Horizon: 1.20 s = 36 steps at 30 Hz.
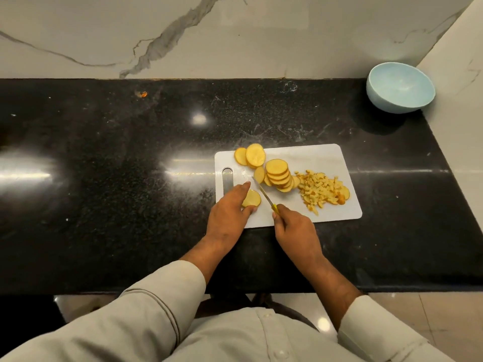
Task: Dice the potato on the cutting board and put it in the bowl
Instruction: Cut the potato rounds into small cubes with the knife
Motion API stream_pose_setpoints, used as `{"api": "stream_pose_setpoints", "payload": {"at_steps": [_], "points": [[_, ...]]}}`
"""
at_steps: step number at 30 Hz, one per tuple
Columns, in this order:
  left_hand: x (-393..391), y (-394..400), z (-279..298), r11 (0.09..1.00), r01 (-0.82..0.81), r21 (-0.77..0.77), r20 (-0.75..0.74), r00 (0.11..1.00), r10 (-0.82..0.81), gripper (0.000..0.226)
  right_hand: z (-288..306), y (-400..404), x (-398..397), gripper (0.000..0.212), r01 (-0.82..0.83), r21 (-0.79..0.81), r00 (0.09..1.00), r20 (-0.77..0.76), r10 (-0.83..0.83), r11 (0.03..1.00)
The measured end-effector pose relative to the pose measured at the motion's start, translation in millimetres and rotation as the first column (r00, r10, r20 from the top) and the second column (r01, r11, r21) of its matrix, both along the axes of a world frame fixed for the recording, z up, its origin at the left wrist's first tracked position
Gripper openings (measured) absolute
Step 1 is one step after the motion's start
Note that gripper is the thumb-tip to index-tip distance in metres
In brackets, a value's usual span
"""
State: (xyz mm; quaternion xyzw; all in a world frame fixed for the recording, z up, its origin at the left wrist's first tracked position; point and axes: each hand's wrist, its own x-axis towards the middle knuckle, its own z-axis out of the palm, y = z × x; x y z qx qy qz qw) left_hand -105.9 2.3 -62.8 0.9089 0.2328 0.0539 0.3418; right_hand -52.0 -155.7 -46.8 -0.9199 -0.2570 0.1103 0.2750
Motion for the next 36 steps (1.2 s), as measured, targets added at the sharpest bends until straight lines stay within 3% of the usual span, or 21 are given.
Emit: {"api": "stream_pose_setpoints", "payload": {"at_steps": [7, 11, 12, 15, 17, 20, 24, 28, 33, 36], "points": [[22.7, 7.2, 11.3, 0.997, -0.073, -0.002, -0.125, 0.99, 0.072, 0.075, 0.2, 18.8, 26.5, 0.02, -0.032, 0.088, 0.998, -0.056, 0.037, 0.996], [21.6, 3.2, 15.2, 0.947, 0.041, 0.319, -0.187, 0.982, 0.021, 0.079, 1.7, 10.6, 25.2, 0.017, -0.033, 0.146, 0.997, -0.065, 0.043, 0.989], [19.8, 4.1, 14.9, 0.942, 0.072, 0.327, -0.192, 0.981, -0.008, 0.081, 1.5, 6.2, 22.7, 0.016, -0.038, 0.143, 0.998, -0.048, 0.046, 0.989], [17.5, 14.1, 14.4, 0.968, 0.175, 0.182, -0.222, 0.966, -0.133, 0.076, 0.3, -7.2, 13.7, 0.03, -0.016, 0.093, 1.0, -0.021, 0.018, 0.996], [19.2, 20.1, 15.9, 0.954, 0.231, 0.192, -0.269, 0.947, -0.175, 0.065, 0.2, -14.5, 1.8, 0.047, -0.006, 0.037, 1.0, -0.029, 0.007, 0.999], [20.4, 18.0, 15.9, 0.974, 0.184, 0.13, -0.243, 0.958, -0.148, 0.058, 0.1, -17.9, -16.1, 0.057, -0.042, -0.075, 0.999, -0.024, 0.041, 0.996], [20.6, 10.0, 11.4, 0.991, 0.124, 0.055, -0.179, 0.977, -0.112, 0.058, -3.8, -11.6, -28.6, 0.058, -0.016, -0.147, 1.0, 0.009, 0.017, 0.989], [25.0, 4.8, 10.5, 0.986, 0.165, 0.034, -0.18, 0.971, -0.156, 0.056, -6.2, -5.5, -29.7, 0.049, 0.068, -0.138, 0.998, 0.017, -0.067, 0.988], [26.1, 2.1, 7.9, 0.991, 0.137, 0.004, -0.156, 0.978, -0.135, 0.053, -9.4, 0.6, -31.6, 0.048, 0.058, -0.157, 0.998, 0.0, -0.058, 0.986], [28.1, -2.7, 9.5, 0.982, 0.177, 0.063, -0.192, 0.968, -0.163, 0.046, -8.6, 4.8, -33.4, 0.053, 0.017, -0.244, 1.0, -0.021, -0.022, 0.97]]}}
